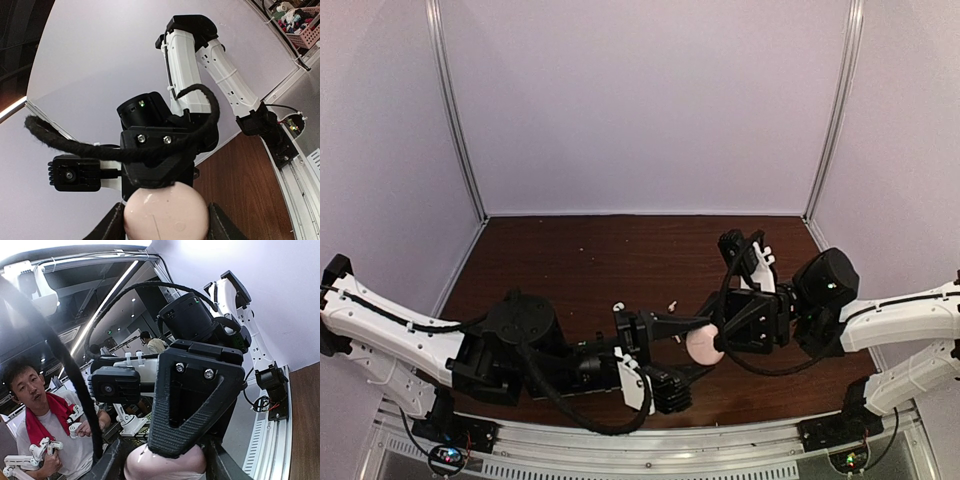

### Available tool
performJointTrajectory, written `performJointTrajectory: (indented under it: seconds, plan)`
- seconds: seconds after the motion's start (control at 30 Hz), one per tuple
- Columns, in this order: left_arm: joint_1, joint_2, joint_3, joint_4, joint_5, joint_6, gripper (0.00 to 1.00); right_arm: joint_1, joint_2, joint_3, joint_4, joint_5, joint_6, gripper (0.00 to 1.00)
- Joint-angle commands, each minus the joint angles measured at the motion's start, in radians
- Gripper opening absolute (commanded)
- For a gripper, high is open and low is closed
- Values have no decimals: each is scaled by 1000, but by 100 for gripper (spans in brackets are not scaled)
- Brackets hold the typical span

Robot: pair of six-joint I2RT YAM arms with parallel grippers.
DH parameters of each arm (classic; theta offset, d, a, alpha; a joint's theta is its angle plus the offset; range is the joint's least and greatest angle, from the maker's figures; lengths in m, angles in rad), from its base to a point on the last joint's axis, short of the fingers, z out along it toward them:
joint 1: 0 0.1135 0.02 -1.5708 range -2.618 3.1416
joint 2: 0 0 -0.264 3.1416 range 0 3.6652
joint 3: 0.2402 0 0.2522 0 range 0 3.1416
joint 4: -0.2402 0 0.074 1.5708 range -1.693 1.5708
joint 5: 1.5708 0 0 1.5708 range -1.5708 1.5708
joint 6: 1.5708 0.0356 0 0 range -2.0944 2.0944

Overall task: Insert the wireless bluetooth earbuds into the charging case
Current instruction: Pass from the left arm to the right, then pass from the right arm to the left

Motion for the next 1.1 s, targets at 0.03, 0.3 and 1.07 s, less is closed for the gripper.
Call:
performJointTrajectory:
  seconds: [0.03, 0.3, 1.07]
  plan:
    - [23, 3, -25, 51, -57, -12, 49, 16, -23, 39, -93, -14, -80, 39]
    - [40, -39, -62, 41, -103, -58, 69, -11, -98, 91, -460, 85, -309, 35]
    - [152, 105, -55, 172, -451, -539, 64, -126, -167, 141, -884, 840, -365, 35]
